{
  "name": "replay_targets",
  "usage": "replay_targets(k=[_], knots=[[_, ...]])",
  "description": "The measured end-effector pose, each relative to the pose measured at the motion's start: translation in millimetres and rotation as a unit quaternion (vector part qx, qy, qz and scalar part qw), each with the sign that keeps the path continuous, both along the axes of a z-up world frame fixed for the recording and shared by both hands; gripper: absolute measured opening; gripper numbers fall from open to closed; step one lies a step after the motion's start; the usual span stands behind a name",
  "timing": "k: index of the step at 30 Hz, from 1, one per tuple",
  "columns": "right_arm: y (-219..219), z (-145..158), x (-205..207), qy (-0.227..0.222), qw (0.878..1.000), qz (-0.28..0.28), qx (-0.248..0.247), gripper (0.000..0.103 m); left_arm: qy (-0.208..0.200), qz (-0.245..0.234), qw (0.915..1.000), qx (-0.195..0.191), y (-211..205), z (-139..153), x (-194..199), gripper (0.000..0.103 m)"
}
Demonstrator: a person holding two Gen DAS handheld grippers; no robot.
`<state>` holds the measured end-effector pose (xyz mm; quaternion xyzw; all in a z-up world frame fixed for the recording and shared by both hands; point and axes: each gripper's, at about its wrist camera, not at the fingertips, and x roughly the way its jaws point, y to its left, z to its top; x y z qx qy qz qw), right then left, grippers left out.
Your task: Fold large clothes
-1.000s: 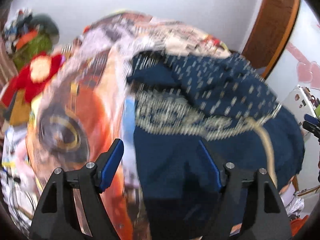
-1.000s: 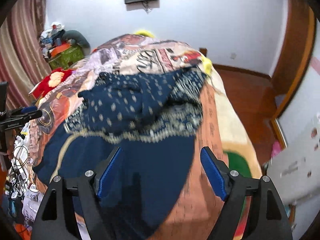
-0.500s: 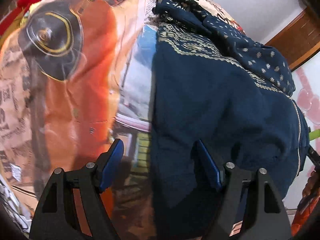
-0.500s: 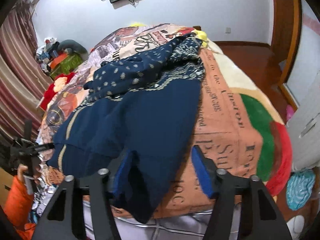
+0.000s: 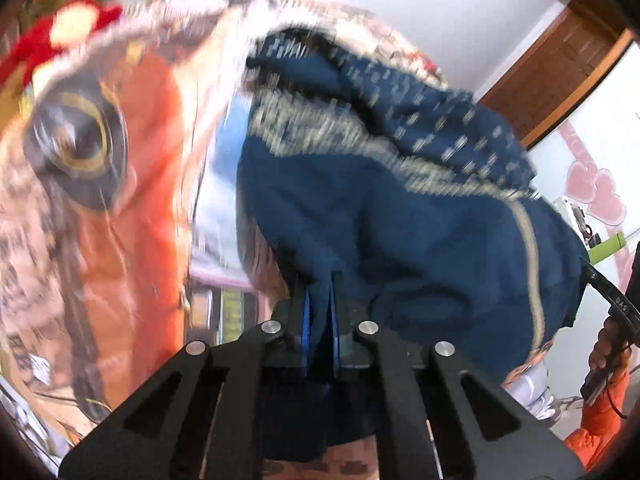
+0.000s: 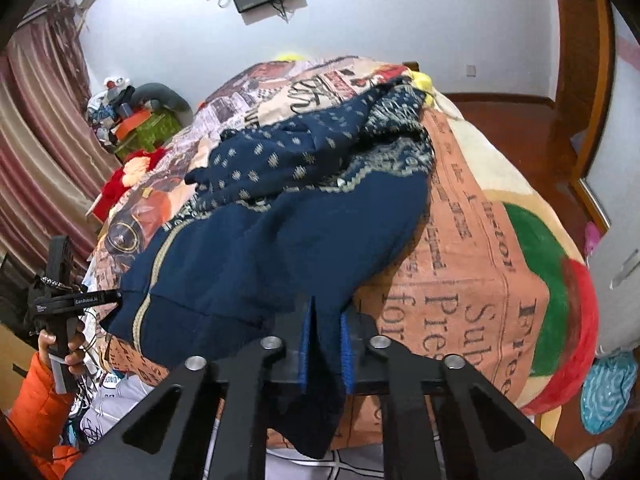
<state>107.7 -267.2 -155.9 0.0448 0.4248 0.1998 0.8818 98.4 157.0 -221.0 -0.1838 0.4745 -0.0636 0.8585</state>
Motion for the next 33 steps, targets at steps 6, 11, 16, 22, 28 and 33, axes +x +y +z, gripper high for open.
replay_targets(k=[6, 11, 16, 22, 28, 33], knots=[[5, 28, 14, -0.047, 0.999, 0.013, 0.011, 0.007, -0.081, -0.006, 0.9965, 0.018, -15, 66, 15, 0.006], [11, 48, 39, -0.082, 0.996, 0.019, 0.012, 0.007, -0.13, -0.008, 0.9914, 0.014, -17, 110, 46, 0.006], [10, 61, 80, -0.106, 0.994, 0.006, 0.014, 0.007, -0.153, 0.003, 0.9881, 0.017, -17, 129, 91, 0.006], [3, 50, 151, -0.086, 0.996, -0.026, 0.017, 0.007, -0.128, 0.051, 0.9902, 0.024, 5, 109, 156, 0.006], [-7, 5, 223, -0.015, 0.998, -0.058, 0.015, 0.007, -0.048, 0.087, 0.9929, 0.066, 31, 41, 208, 0.006], [-7, -30, 259, 0.041, 0.997, -0.059, 0.023, 0.007, 0.012, 0.086, 0.994, 0.067, 39, -13, 229, 0.006]])
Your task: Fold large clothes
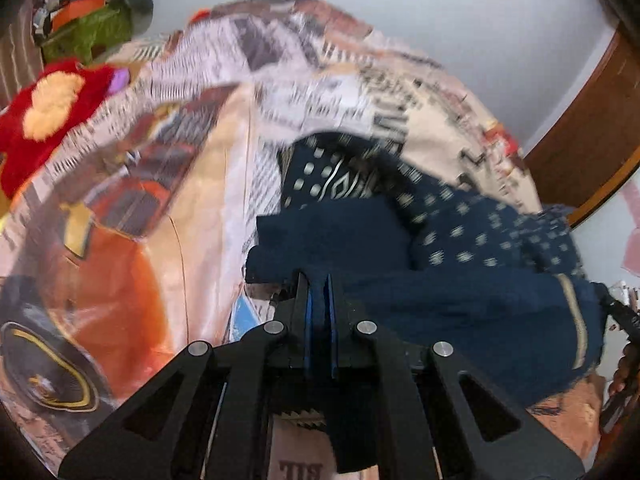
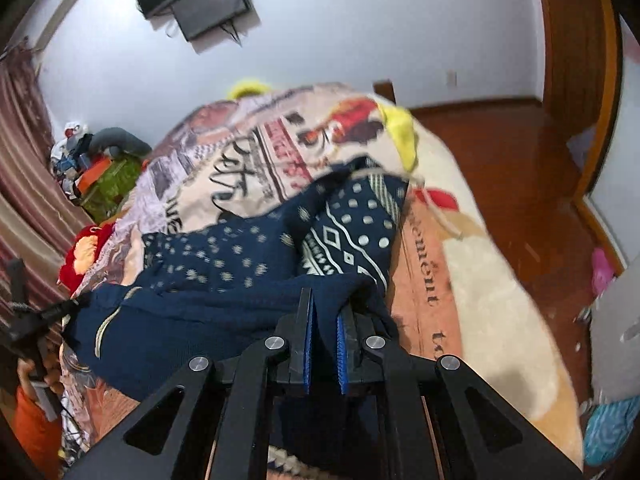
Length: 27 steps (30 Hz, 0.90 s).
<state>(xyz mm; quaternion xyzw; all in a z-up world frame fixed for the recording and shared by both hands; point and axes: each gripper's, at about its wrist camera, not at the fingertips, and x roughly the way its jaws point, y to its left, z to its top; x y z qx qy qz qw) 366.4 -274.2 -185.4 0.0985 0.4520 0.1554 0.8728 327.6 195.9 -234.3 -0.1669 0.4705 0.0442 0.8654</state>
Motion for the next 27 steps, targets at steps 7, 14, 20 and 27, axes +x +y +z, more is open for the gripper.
replay_targets(k=[7, 14, 20, 27], knots=[[-6, -1, 15, 0.039, 0.999, 0.027, 0.012, 0.008, 0.001, -0.023, 0.9988, 0.042, -8, 17, -3, 0.016], [-13, 29, -1, 0.03, 0.999, 0.021, -0.031, 0.037, -0.043, -0.023, 0.9909, 0.126, -5, 73, -30, 0.06], [-19, 69, -39, -0.053, 0.996, 0.025, -0.072, 0.069, -0.076, -0.046, 0.9867, 0.136, -20, 101, -66, 0.078], [1, 64, -85, -0.061, 0.988, 0.078, -0.115, 0.078, -0.053, -0.131, 0.9822, 0.124, -80, 71, -87, 0.085]])
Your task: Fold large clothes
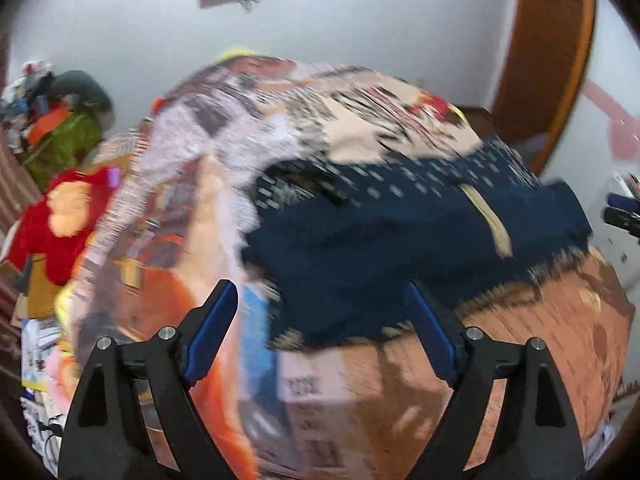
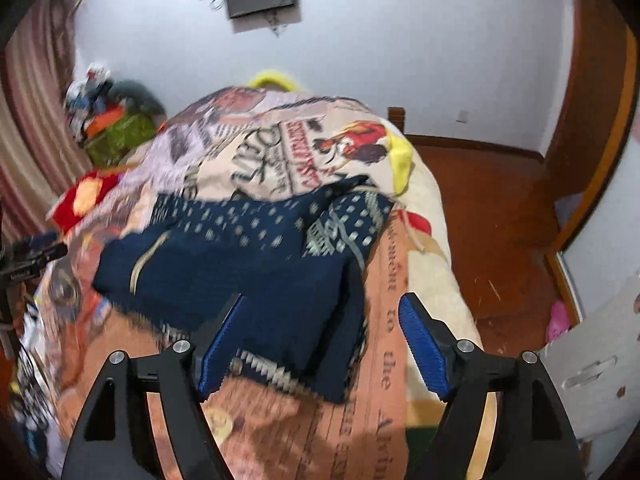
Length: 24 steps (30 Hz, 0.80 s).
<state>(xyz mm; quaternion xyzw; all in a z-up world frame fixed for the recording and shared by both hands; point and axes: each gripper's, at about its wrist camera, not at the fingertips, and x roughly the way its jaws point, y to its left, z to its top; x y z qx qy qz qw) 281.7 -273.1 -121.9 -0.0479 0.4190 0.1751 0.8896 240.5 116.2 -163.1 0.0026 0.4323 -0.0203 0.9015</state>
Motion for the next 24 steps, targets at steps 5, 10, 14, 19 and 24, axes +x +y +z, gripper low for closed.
replay_targets(k=[5, 10, 14, 19, 24], knots=[[26, -33, -15, 0.021, 0.999, 0.029, -0.041, 0.079, 0.03, -0.035, 0.9989, 0.004, -42, -30, 9, 0.085], [50, -55, -12, 0.038, 0.996, 0.05, -0.063, 0.079, 0.037, -0.068, 0.997, 0.008, -78, -44, 24, 0.085], [66, -61, -5, 0.034, 0.994, 0.061, -0.08, 0.079, 0.043, -0.076, 0.9959, 0.024, -92, -50, 35, 0.085], [84, -66, 10, 0.034, 0.992, 0.076, -0.093, 0.079, 0.042, -0.088, 0.995, 0.021, -95, -51, 41, 0.086], [91, -59, 26, 0.026, 0.993, 0.078, -0.083, 0.079, 0.032, -0.087, 0.9956, 0.016, -86, -40, 52, 0.086]])
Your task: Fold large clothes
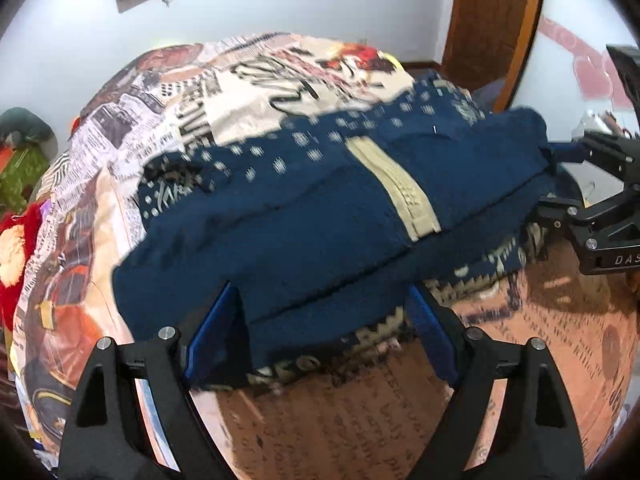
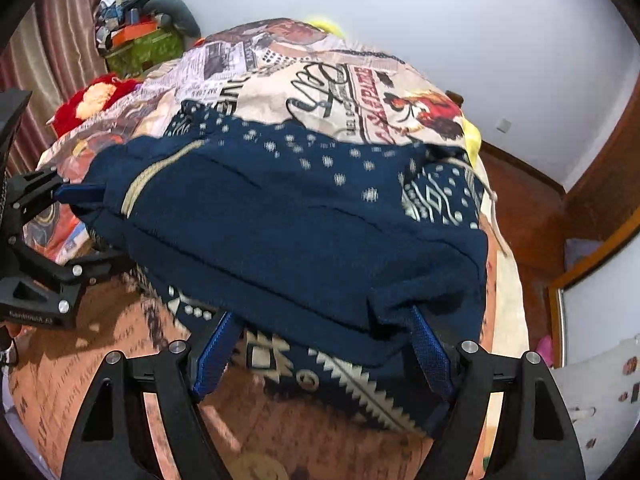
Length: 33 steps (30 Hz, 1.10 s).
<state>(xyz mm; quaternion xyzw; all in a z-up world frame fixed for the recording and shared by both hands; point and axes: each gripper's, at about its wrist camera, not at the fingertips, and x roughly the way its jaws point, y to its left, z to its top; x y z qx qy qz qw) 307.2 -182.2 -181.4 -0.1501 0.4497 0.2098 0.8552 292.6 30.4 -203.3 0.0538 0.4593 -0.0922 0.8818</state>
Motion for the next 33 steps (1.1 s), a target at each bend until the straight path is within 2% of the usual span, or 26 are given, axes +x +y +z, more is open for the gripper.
replay_targets(k=[2, 4, 9, 12, 15, 18, 21, 23, 27, 30, 33], knots=[[-1, 6, 8, -0.001, 1.0, -0.002, 0.017, 0.079, -0.017, 0.013, 0.9998, -0.007, 9, 10, 8, 0.086], [-1, 10, 19, -0.001, 1.0, -0.004, 0.03, 0.079, -0.031, 0.031, 0.9991, 0.001, 18, 18, 23, 0.086], [4, 18, 52, -0.014, 0.999, -0.015, 0.042, 0.079, -0.035, 0.054, 0.9977, 0.021, 36, 25, 73, 0.086], [8, 19, 83, -0.03, 0.999, -0.024, 0.032, 0.079, -0.03, 0.07, 0.9965, 0.036, 47, 24, 104, 0.086], [10, 19, 117, -0.043, 0.998, -0.044, 0.006, 0.079, -0.029, 0.108, 0.9924, 0.05, 68, 31, 135, 0.086], [2, 29, 139, -0.052, 0.996, -0.066, 0.009, 0.079, -0.041, 0.147, 0.9882, 0.018, 102, 51, 145, 0.086], [-13, 45, 149, -0.051, 0.995, -0.076, 0.049, 0.079, -0.054, 0.169, 0.9839, -0.022, 133, 64, 137, 0.086], [-23, 52, 147, -0.049, 0.993, -0.074, 0.074, 0.079, -0.048, 0.173, 0.9828, -0.042, 147, 63, 130, 0.086], [-38, 46, 135, -0.036, 0.993, -0.068, 0.091, 0.079, -0.008, 0.176, 0.9817, -0.072, 166, 35, 112, 0.086], [-47, 26, 122, -0.02, 0.995, -0.06, 0.078, 0.079, 0.028, 0.152, 0.984, -0.089, 163, 6, 100, 0.086], [-54, 8, 116, -0.006, 0.996, -0.058, 0.07, 0.077, 0.048, 0.13, 0.9846, -0.107, 154, -12, 97, 0.086]])
